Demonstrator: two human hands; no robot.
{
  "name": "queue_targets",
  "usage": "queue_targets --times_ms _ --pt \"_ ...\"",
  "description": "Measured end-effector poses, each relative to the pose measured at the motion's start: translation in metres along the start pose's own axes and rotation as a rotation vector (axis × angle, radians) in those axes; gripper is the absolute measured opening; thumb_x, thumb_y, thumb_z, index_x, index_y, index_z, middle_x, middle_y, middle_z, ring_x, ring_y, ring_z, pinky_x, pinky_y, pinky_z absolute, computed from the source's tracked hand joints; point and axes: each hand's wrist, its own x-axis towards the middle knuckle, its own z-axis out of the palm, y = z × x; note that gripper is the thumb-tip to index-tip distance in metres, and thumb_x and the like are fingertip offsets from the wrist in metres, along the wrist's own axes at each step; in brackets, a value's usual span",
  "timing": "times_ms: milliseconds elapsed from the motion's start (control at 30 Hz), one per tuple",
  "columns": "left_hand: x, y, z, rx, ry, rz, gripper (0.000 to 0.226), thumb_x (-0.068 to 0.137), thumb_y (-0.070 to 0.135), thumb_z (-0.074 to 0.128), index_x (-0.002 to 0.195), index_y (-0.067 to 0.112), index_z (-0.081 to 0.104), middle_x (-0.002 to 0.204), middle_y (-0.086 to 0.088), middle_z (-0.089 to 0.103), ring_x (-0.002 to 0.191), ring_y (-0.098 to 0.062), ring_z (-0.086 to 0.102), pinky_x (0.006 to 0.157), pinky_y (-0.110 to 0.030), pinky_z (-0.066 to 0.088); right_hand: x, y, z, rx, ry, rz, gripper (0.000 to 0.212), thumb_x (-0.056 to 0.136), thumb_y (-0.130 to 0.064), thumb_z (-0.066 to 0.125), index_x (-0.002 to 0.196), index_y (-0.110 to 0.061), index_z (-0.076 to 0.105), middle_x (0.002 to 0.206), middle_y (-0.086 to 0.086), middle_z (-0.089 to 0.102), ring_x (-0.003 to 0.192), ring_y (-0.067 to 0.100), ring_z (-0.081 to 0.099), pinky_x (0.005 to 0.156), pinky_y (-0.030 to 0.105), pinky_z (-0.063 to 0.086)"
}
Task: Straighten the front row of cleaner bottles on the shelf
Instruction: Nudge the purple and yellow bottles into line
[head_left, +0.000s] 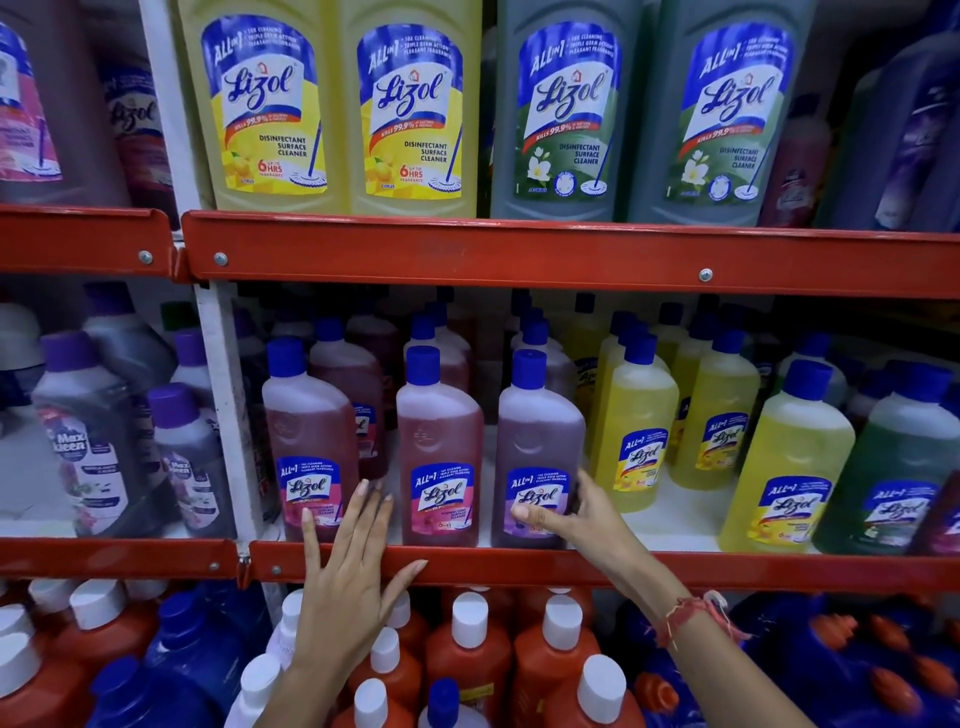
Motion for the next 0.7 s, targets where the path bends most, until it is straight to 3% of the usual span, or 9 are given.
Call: queue_targets --times_ms 167,300,433,567,633,700 --pt "0.0 0.0 0.0 -0.01 0.0 -0.003 0.08 0.093 0.066 0.025 0.147 0.009 0.039 0.156 -0.01 0.039 0.154 -0.011 0.003 0.124 -0.052 -0.005 -0.013 -0.004 -0.021 -0.096 0.085 -0.064 0.077 0.052 -0.033 0.087 0.121 -0.023 0.054 0.11 -0.008 0.068 0.104 0.007 0.065 0.08 0.021 0.056" --pt "-0.001 -0.001 0.002 -0.002 -0.013 -0.006 0.08 0.093 0.066 0.026 0.148 0.009 0.038 0.156 -0.01 0.038 0.154 -0.013 0.004 0.124 -0.054 -0.004 -0.021 -0.002 -0.051 -0.084 0.393 -0.148 0.058 0.066 -0.017 0.085 0.118 -0.016 0.059 0.112 -0.001 0.063 0.102 0.014 0.061 0.086 0.029 0.052" --pt "-0.002 -0.001 0.003 0.002 -0.014 -0.007 0.08 0.092 0.065 0.028 0.147 0.009 0.039 0.157 -0.011 0.039 0.153 -0.015 0.009 0.124 -0.054 -0.004 0.0 0.011 -0.072 -0.218 0.585 -0.076 0.085 0.063 -0.024 0.088 0.135 -0.013 0.043 0.131 0.009 0.053 0.116 0.026 0.055 0.094 0.041 0.05" --pt "-0.001 -0.001 0.003 0.012 -0.013 -0.003 0.08 0.092 0.066 0.026 0.148 0.01 0.037 0.157 -0.011 0.038 0.154 -0.015 0.008 0.124 -0.054 -0.003 0.025 0.013 -0.088 -0.099 0.482 0.055 0.101 0.058 -0.028 0.09 0.141 -0.013 0.036 0.135 0.01 0.055 0.119 0.025 0.055 0.093 0.036 0.046" --pt "-0.001 -0.001 0.002 0.012 -0.017 -0.004 0.08 0.093 0.066 0.026 0.148 0.009 0.037 0.157 -0.011 0.038 0.154 -0.015 0.008 0.124 -0.054 -0.004 0.032 0.014 -0.094 -0.014 0.412 0.105 0.114 0.04 -0.046 0.093 0.137 -0.015 0.042 0.132 0.009 0.06 0.115 0.026 0.06 0.094 0.039 0.05" --pt "-0.001 -0.001 0.001 0.01 -0.024 -0.007 0.08 0.093 0.066 0.025 0.148 0.009 0.038 0.157 -0.011 0.039 0.154 -0.015 0.007 0.124 -0.053 -0.004 0.035 0.015 -0.1 0.012 0.352 0.12 0.117 0.035 -0.049 0.091 0.135 -0.014 0.043 0.129 0.011 0.062 0.112 0.026 0.062 0.093 0.038 0.051"
